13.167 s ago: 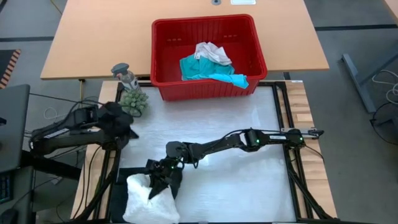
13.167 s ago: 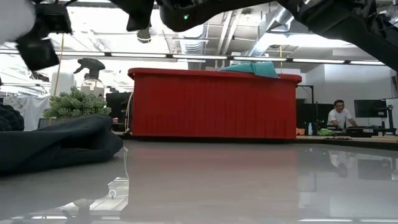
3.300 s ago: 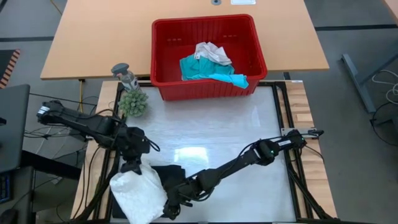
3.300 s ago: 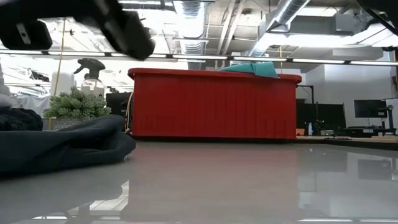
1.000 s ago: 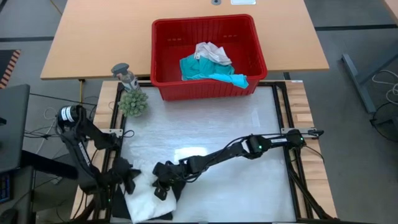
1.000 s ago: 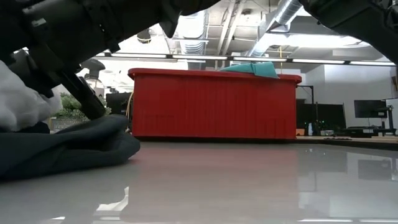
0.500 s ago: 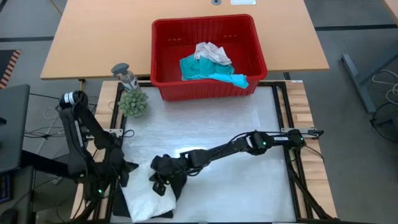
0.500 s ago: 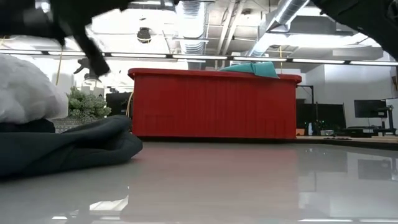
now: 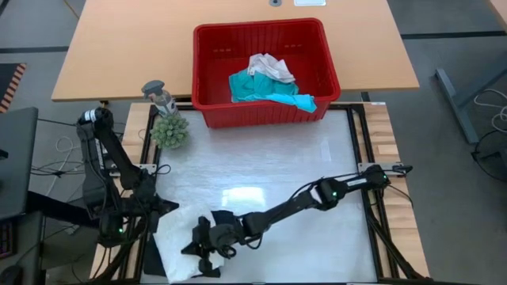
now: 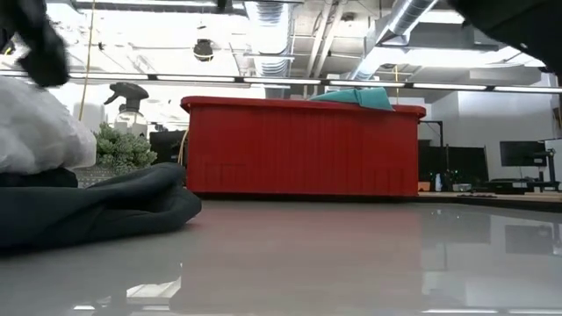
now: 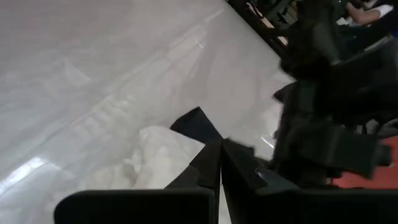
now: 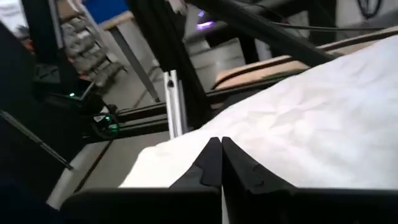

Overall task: Fold Laundry from Bin
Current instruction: Stack the white dress on top of the black shorts

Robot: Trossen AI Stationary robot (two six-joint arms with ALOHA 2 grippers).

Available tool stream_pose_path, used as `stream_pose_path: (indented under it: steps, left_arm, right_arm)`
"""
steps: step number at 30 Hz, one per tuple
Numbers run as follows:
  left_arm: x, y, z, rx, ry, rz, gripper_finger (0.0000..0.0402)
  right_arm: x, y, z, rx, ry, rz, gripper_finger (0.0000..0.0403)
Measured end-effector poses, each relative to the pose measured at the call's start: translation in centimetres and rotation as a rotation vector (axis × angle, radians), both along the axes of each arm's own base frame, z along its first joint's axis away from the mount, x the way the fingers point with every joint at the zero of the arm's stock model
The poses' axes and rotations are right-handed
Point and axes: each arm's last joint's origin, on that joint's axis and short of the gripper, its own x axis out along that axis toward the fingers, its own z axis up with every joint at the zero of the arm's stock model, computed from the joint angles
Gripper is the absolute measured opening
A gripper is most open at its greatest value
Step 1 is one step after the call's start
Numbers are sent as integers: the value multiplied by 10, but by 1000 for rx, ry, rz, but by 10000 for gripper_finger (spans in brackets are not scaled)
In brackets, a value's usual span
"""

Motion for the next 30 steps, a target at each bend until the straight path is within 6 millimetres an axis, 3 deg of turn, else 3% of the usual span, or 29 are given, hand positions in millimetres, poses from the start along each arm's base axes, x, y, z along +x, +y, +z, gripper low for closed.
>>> stream_pose_path:
  steps: [7, 17, 20, 25, 27, 30]
  left_arm:
    - [5, 3, 1, 21, -31, 40, 0]
    - [13, 1, 5, 6, -82, 68, 0]
    - [16, -1, 8, -9, -123, 79, 0]
    - [18, -6, 15, -45, -205, 95, 0]
    - [19, -8, 21, -45, -230, 86, 0]
    - [21, -11, 36, -18, -263, 71, 0]
  right_arm:
    - [9, 1, -59, 77, 9, 23, 20]
    - [16, -28, -78, 54, 170, 102, 22]
    - [17, -31, -60, 45, 122, 120, 24]
    - [17, -39, -28, -117, 11, 120, 25]
    - [15, -46, -4, -138, -5, 113, 26]
    - [6, -52, 48, -219, -73, 107, 29]
